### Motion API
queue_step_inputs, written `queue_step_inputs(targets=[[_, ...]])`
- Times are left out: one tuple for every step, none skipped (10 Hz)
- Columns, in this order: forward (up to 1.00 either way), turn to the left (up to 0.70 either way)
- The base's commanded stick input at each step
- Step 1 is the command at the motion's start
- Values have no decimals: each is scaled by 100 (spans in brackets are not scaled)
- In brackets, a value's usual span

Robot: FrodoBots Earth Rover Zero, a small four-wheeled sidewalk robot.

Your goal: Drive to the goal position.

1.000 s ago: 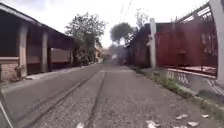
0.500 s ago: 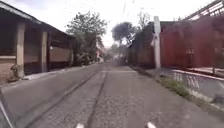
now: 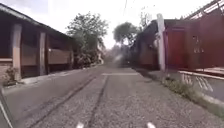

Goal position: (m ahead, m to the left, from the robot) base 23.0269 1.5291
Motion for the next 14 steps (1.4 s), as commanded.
queue_step_inputs(targets=[[69,1],[69,1],[69,1],[69,2],[69,6],[69,13],[69,14],[69,14],[69,14],[69,5],[69,1],[69,1],[69,1],[69,1]])
